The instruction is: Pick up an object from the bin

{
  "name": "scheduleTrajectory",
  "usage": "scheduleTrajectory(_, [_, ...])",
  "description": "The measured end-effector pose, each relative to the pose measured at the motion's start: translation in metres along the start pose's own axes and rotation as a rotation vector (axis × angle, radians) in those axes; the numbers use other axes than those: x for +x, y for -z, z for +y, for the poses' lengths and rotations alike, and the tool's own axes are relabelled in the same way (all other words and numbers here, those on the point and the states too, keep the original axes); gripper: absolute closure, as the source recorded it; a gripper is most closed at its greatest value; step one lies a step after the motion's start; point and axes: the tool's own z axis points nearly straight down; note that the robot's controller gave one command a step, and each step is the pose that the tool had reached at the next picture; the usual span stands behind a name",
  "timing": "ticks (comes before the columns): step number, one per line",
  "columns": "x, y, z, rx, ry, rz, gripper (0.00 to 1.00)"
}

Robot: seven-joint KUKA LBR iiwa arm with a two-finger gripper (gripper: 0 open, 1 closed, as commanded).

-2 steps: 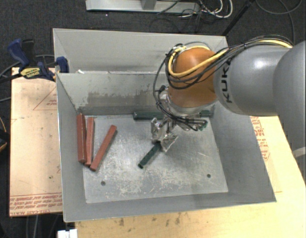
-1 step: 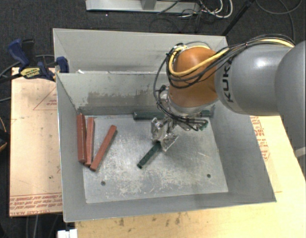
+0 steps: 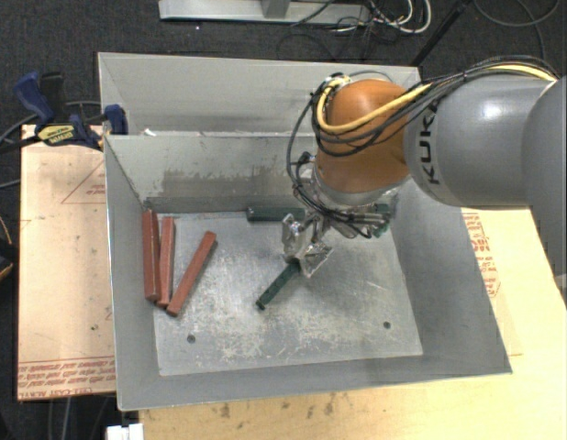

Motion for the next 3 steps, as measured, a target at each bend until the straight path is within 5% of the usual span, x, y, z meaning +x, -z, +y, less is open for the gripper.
scheduleTrajectory(3, [-0.002,0.04,-0.001,0.003,-0.002,-0.003,1.0])
